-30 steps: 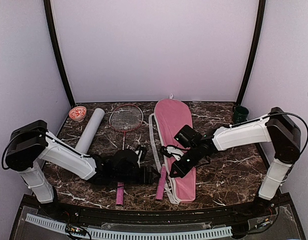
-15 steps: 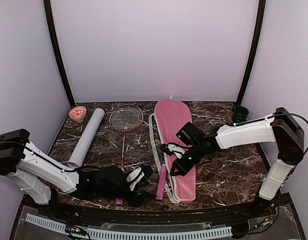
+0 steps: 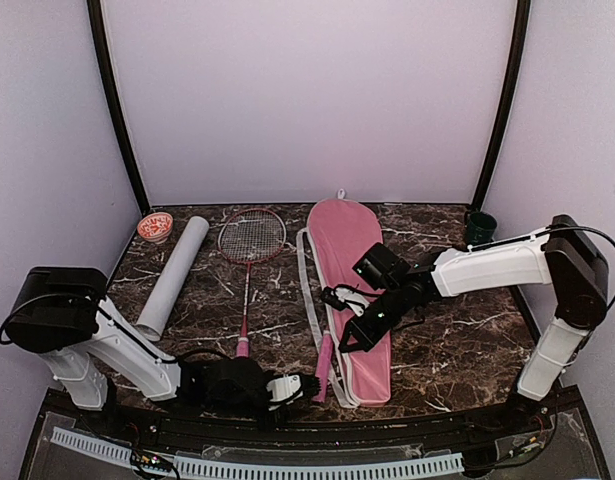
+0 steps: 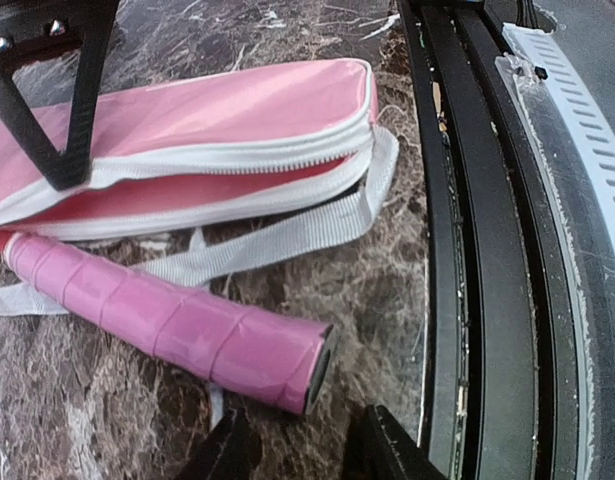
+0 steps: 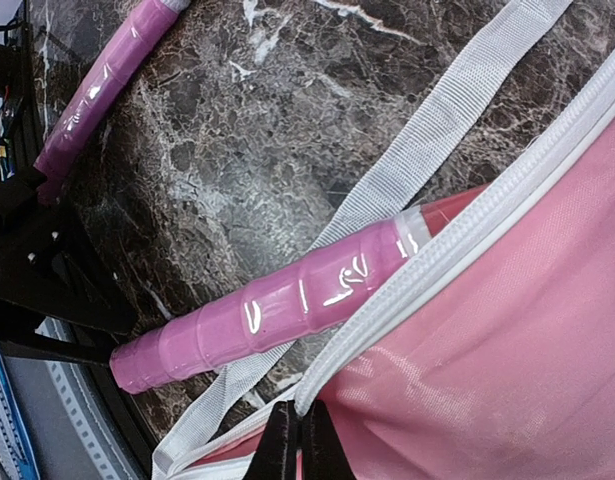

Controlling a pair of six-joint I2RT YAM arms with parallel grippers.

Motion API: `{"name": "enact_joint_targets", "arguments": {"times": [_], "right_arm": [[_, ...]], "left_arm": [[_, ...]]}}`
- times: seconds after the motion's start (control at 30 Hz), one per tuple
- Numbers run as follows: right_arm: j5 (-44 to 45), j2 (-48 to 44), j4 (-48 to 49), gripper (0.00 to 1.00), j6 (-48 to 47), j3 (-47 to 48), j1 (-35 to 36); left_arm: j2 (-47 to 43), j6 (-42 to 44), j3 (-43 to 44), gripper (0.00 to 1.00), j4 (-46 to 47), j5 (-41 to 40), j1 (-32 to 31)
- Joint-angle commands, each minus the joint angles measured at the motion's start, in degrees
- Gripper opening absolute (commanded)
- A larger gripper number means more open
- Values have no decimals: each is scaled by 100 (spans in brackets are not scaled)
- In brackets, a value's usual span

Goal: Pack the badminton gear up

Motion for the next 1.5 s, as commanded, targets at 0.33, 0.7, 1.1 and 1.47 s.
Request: {"name": "enact_joint_targets", "arguments": {"times": [0.33, 0.7, 1.1, 1.47], "right_arm": [[-454, 139, 66, 0, 4, 105, 14], [-780, 12, 243, 0, 164, 92, 70], [-1367, -131, 711, 0, 601, -114, 140], [-1369, -51, 959, 0, 920, -476, -32]], "left_arm": [[535, 612, 389, 19, 1352, -288, -45], [989, 498, 842, 16, 1550, -391, -45], [1031, 588, 1122, 16, 1654, -479, -49], [890, 514, 979, 16, 1921, -740, -50]]}}
